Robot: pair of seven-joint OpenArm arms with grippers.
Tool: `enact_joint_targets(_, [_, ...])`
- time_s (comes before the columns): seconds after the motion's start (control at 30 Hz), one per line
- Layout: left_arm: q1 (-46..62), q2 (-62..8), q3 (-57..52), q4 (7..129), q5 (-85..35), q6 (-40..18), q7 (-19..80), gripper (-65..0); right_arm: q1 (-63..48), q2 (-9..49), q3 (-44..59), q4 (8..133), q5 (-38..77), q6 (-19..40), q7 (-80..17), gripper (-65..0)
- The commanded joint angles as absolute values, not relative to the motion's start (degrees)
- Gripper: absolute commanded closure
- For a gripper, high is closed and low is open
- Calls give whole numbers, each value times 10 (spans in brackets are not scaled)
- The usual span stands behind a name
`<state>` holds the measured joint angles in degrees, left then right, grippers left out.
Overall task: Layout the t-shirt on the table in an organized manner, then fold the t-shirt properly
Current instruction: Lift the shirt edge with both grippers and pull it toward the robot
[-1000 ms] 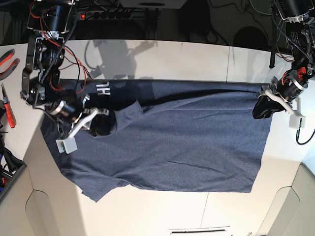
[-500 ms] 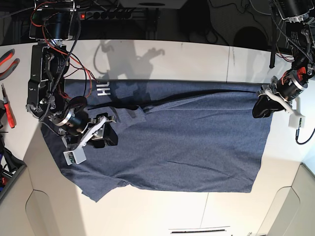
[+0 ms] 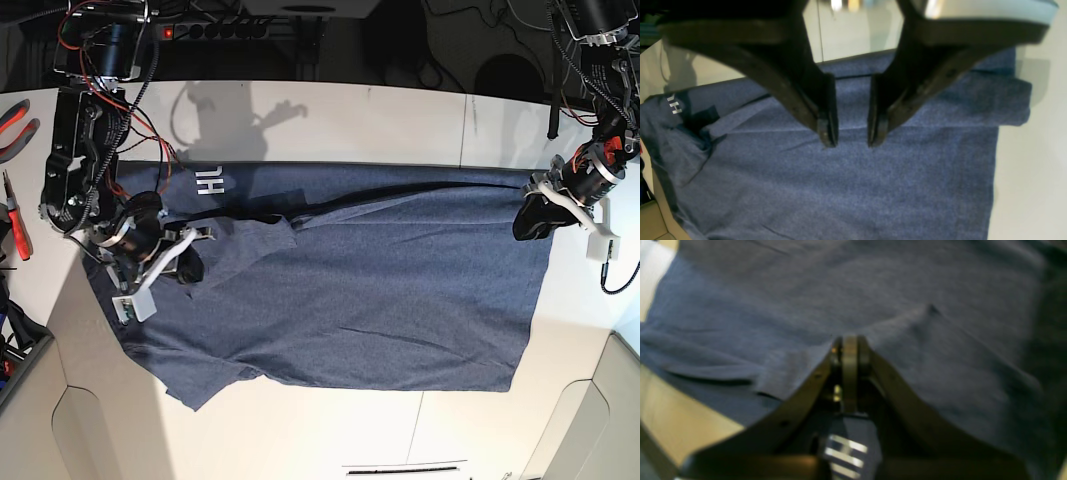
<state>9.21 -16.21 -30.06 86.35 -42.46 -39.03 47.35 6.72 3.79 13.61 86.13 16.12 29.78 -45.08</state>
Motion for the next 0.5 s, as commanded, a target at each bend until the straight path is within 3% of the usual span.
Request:
enact_joint_targets(0.0, [87,-171,-303,873,-423,-400,465,-57,74,41,143,870,147,288,-423,0])
enact_joint_targets(0.03, [87,-171,-303,873,-412,-400,461,0,70,42,147,870,122,277,-404,0])
enact_joint_targets(0.13, [87,-171,-303,873,-358,-400,430,0,65,54,148,865,95,256,-385,0])
enact_joint_targets(0.47, [86,-172,-211,842,-203,-299,364,0,64,110,148,725,94,257,-358,0])
